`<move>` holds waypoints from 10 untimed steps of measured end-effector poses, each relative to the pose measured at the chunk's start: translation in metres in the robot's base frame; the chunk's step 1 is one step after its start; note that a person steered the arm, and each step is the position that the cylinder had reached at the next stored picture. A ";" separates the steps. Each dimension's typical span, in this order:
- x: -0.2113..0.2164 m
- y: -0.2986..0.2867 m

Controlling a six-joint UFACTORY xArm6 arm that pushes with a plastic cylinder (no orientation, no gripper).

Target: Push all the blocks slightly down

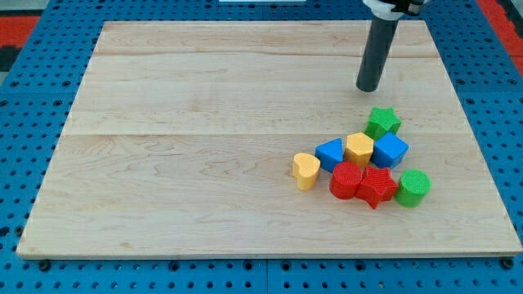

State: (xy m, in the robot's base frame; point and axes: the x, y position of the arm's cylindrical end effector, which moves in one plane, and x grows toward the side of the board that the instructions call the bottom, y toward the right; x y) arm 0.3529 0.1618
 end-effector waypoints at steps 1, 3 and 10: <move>0.006 0.028; 0.037 0.139; 0.213 0.104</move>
State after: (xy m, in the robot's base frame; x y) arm 0.5654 0.2661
